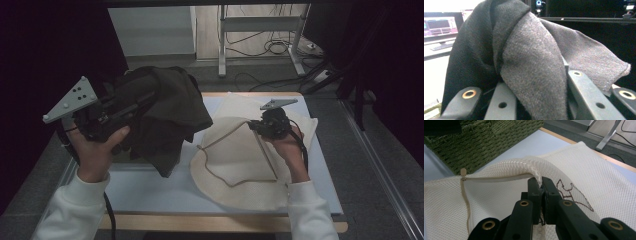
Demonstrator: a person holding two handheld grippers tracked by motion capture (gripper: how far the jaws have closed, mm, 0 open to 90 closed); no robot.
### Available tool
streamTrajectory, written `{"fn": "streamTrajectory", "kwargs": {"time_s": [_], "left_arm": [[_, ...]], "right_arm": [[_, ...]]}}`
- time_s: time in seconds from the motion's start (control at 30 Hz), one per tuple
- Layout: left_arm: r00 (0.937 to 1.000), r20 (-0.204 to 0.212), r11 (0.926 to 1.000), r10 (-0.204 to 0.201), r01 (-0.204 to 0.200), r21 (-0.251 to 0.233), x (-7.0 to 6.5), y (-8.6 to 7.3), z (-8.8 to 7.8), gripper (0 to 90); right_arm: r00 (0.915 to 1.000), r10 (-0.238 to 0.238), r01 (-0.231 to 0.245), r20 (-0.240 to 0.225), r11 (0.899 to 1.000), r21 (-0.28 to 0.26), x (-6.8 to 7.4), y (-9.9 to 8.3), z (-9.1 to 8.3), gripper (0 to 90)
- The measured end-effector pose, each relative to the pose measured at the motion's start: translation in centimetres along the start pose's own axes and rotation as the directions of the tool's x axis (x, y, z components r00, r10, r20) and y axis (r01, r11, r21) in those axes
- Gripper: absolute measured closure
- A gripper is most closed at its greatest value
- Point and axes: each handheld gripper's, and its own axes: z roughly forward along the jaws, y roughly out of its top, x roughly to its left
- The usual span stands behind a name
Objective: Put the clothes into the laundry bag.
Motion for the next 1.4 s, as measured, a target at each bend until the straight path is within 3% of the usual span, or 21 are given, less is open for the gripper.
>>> {"fn": "streamTrajectory", "kwargs": {"time_s": [0.6,1.07,1.13,1.4], "left_arm": [[0.9946,0.103,0.9999,-0.012,0.012,-0.003,-2.2,-0.1,0.4,72.5],[0.9800,0.199,0.9999,-0.002,-0.001,0.010,-4.9,-0.9,2.3,72.4],[0.9747,0.223,0.9998,-0.018,0.015,0.015,-5.2,-1.1,2.7,72.4],[0.9635,0.264,0.9982,-0.047,0.035,0.049,-5.9,-2.4,4.0,72.4]], "right_arm": [[1.0000,0.002,-0.002,0.000,1.000,0.011,0.0,-0.1,0.6,86.0],[1.0000,-0.003,0.003,0.002,1.000,0.005,-0.1,-0.2,0.6,86.0],[1.0000,-0.003,0.003,0.001,1.000,0.005,-0.1,-0.2,0.6,86.0],[1.0000,-0.001,0.001,0.001,1.000,0.004,-0.1,-0.2,0.6,86.0]]}}
